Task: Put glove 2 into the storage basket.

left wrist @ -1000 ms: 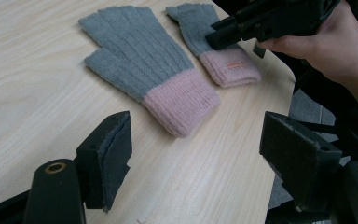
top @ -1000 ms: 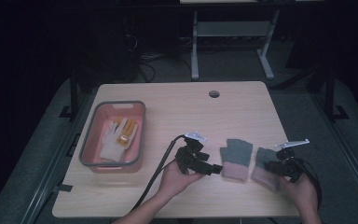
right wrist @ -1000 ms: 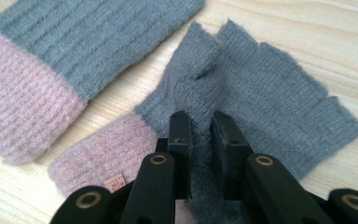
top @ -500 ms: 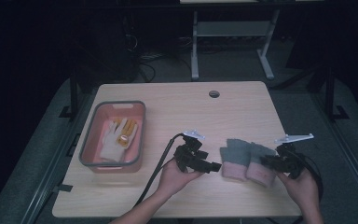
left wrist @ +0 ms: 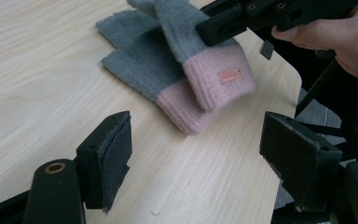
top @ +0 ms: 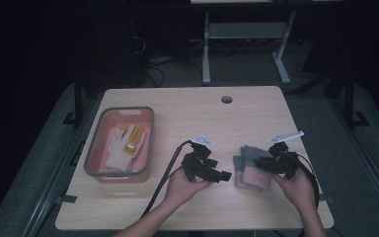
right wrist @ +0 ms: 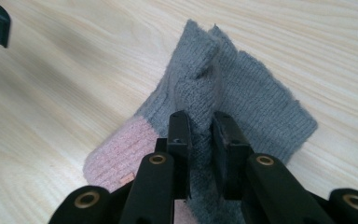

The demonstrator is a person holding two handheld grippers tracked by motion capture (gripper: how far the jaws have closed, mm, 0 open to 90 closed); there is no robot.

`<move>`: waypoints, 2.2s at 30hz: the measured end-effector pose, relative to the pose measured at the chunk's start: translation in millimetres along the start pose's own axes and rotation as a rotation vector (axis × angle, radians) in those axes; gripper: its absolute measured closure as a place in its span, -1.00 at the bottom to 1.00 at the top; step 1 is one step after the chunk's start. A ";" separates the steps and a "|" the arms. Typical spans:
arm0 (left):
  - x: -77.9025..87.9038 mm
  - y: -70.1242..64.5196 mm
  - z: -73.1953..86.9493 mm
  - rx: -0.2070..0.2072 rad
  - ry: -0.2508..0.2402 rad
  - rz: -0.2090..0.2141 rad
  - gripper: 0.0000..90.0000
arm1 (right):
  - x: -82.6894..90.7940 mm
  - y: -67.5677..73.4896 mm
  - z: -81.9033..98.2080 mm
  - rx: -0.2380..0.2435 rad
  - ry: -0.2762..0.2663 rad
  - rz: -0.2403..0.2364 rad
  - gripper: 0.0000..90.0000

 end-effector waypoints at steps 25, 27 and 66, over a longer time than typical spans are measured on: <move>-14.9 0.3 5.4 0.012 0.028 0.002 -0.43 | -19.7 7.9 -5.2 -0.005 -0.025 -0.005 0.47; -16.6 0.3 5.5 0.013 0.032 -0.001 -0.43 | -15.4 7.9 -3.2 -0.014 -0.033 -0.015 0.55; -84.2 6.4 1.6 0.188 0.073 0.000 -0.25 | -15.0 -18.8 36.4 -0.249 -0.045 -0.072 0.00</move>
Point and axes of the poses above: each handheld gripper's, and its own axes: x roughly backward along the jaws, z roughly out of its underside, y roughly to its left, the point moved 6 cm from there along -x, roughly forward along the jaws, and after that the axes turned 13 degrees about x, right-handed, at the moved point
